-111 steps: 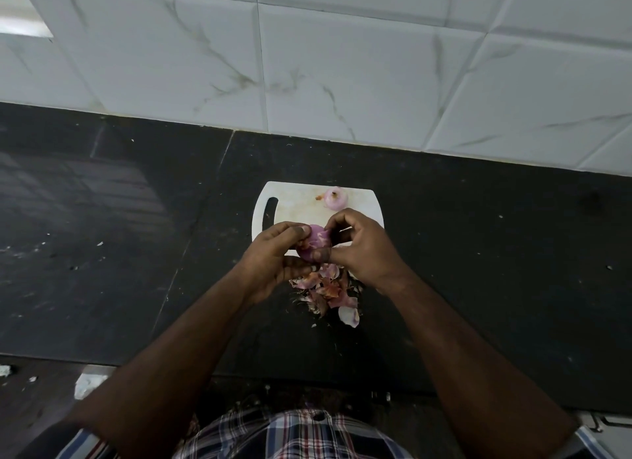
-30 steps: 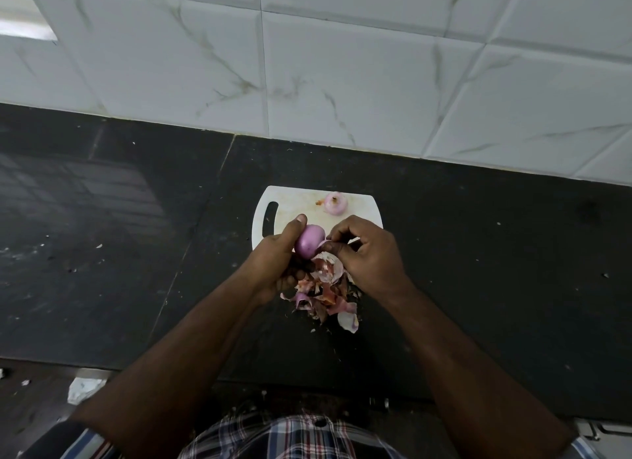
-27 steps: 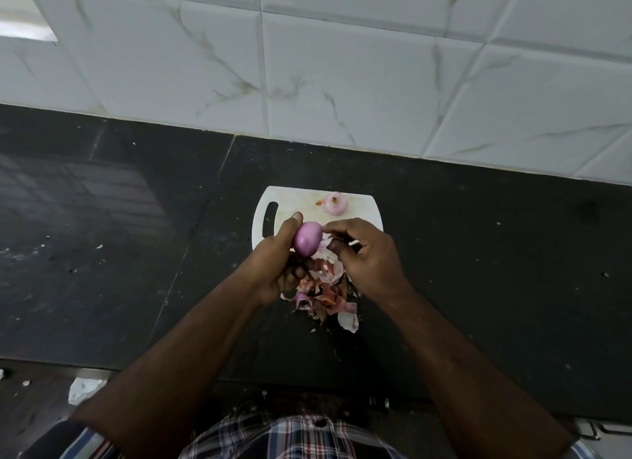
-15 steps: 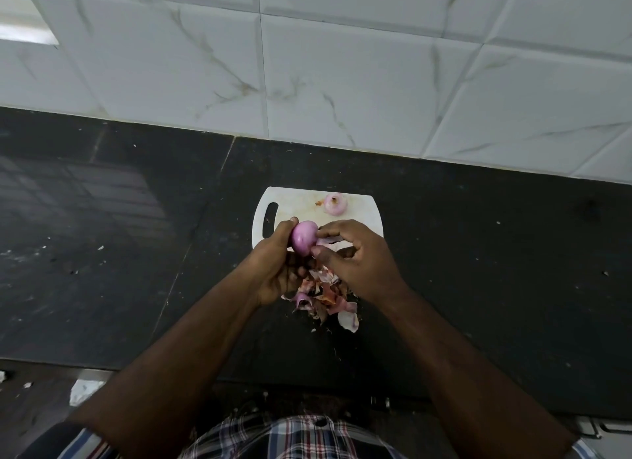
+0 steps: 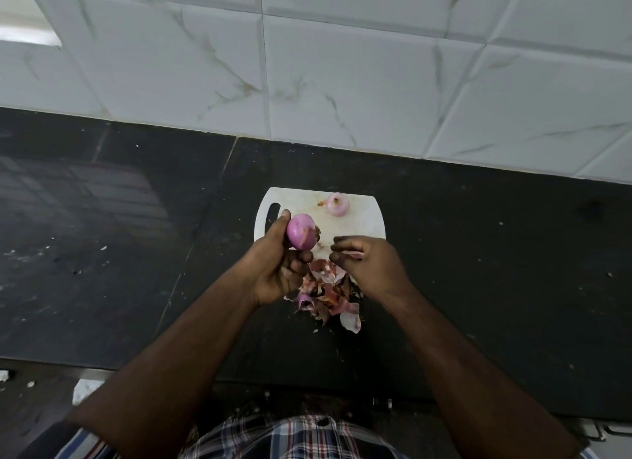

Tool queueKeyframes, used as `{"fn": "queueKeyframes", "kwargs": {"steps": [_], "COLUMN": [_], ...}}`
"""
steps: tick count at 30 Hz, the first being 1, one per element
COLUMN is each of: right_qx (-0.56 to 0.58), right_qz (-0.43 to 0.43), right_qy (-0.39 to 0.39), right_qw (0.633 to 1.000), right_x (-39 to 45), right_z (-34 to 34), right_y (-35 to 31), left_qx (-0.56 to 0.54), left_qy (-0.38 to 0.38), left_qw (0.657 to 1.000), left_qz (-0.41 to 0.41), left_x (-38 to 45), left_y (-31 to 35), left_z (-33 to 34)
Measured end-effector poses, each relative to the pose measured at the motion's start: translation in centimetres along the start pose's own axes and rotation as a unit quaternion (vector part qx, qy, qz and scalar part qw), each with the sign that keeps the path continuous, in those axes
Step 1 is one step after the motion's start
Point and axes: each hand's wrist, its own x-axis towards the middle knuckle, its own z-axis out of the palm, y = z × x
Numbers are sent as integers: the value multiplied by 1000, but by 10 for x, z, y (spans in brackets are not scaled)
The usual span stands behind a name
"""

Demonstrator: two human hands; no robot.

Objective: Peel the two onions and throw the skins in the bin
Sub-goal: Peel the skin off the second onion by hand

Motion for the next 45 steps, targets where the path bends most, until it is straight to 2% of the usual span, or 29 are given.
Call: {"fn": "queueKeyframes", "kwargs": {"steps": [4,7,10,14,17,22,24,26,30,37,41,45], "right_qx": [61,38,38,92,110,167,157,121,164,171,116,106], "right_qz": [-80,-114,-95,-71,-57,-32,-33,-46,-39,-31,-50,-54], "right_qy": [9,25,29,-25,-29,-19,-44,-37,-10,-26,-27,-35], "right_qw": [995,992,994,993,992,985,986,991,986,984,992,992], "right_x": [-2,-1,0,1,4,9,8,6,6,4,1,1], "right_z": [3,7,5,2,2,1,0,2,4,2,2,-3], "right_y": [-26,-35,-34,-28,-21,-15,-18,-21,-19,-17,-20,-18], "left_qx": [19,61,126,98,104,105,107,111,122,110,119,126], "left_qy": [-27,-51,-30,-34,-35,-24,-25,-28,-31,-24,-14,-13], "left_qw": [999,997,991,988,984,981,978,976,971,972,970,969], "left_qz": [-8,-8,39,113,140,163,176,184,205,204,210,212], "left_x": [0,-2,0,0,0,0,1,2,1,0,3,2], "left_y": [-3,-4,-6,-4,-5,-9,-10,-10,-10,-12,-12,-13], "left_z": [6,9,5,3,4,6,6,8,11,10,9,8]}}
